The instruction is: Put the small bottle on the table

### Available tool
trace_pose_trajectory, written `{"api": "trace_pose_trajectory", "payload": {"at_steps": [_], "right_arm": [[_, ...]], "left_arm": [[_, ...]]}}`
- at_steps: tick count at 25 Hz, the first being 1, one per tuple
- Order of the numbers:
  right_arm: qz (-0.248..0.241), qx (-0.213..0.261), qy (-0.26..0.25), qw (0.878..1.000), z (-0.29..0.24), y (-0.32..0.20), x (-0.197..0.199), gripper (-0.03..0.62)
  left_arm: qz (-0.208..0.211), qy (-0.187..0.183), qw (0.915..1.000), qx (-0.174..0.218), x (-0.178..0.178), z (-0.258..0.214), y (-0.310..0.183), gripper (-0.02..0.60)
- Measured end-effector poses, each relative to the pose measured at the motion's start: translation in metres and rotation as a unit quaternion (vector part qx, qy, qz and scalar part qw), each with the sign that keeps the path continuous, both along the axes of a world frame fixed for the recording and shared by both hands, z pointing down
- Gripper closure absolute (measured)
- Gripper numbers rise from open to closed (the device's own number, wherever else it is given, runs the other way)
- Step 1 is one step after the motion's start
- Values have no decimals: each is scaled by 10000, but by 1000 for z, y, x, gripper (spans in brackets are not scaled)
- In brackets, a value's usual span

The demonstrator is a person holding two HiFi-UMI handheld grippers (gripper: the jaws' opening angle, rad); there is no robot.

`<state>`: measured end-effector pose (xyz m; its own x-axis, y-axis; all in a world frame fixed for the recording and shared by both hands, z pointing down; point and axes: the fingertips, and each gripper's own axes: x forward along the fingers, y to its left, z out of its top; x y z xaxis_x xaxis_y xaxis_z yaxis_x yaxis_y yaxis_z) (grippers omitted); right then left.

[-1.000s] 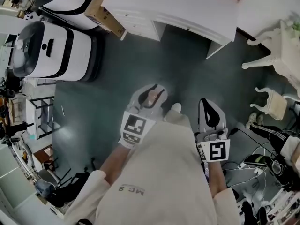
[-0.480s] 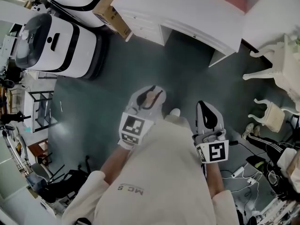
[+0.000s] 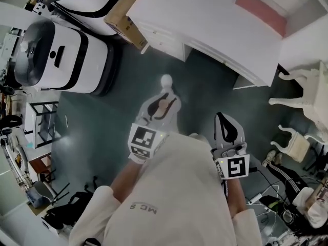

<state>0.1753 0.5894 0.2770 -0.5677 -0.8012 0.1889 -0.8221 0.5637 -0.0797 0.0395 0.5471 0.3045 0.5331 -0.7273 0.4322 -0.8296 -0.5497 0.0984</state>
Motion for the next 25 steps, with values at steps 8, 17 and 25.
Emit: {"api": "trace_pose_trajectory", "payload": {"at_steps": [8, 17, 25], "right_arm": [[70, -206, -82, 9997, -21, -223, -105, 595], [230, -146, -2, 9996, -38, -395, -181, 595], [195, -245, 45, 9995, -12, -470, -183, 594]], "left_arm": [[521, 36, 9983, -253, -85, -9, -221, 471], [815, 52, 9966, -66, -149, -33, -387, 471], [479, 259, 9984, -174, -149, -3, -470, 471]]}}
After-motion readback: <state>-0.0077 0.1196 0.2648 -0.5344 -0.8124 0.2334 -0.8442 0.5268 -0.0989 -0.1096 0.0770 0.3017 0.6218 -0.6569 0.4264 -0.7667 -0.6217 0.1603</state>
